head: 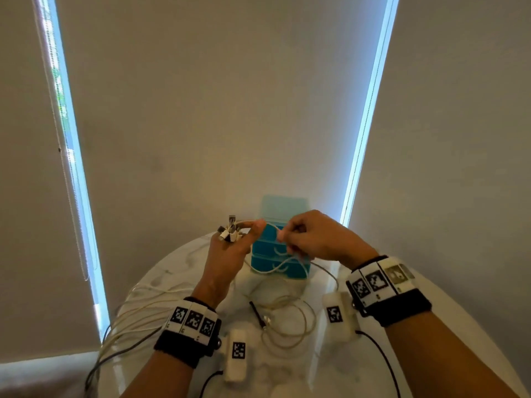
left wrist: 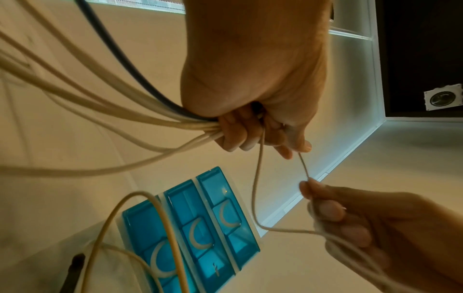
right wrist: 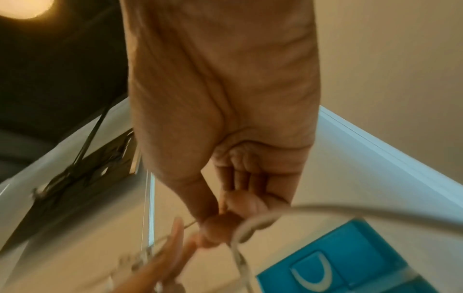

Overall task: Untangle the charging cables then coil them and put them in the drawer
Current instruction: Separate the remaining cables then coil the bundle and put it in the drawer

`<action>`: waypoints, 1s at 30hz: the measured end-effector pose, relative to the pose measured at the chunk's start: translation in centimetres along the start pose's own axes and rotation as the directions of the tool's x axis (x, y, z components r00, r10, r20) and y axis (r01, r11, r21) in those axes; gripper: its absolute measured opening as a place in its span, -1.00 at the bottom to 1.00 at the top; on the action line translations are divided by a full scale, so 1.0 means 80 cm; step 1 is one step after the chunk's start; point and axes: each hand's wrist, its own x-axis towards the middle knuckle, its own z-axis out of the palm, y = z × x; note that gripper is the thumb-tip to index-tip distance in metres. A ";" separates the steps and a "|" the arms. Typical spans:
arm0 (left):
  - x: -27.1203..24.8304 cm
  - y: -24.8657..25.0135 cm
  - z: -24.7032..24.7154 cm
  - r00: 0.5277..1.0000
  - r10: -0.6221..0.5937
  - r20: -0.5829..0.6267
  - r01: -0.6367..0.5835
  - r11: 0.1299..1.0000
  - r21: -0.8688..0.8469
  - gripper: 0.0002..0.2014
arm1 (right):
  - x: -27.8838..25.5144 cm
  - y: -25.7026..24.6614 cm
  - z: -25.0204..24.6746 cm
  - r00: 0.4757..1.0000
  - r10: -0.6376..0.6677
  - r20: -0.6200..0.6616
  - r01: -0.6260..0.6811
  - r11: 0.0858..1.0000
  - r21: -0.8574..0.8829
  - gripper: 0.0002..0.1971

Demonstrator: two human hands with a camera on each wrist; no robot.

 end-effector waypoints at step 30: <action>0.024 -0.002 -0.042 0.760 0.323 -0.564 -0.164 0.935 0.314 -0.46 | 0.063 -0.035 0.068 0.992 -0.035 -0.121 0.092 0.861 0.501 -0.77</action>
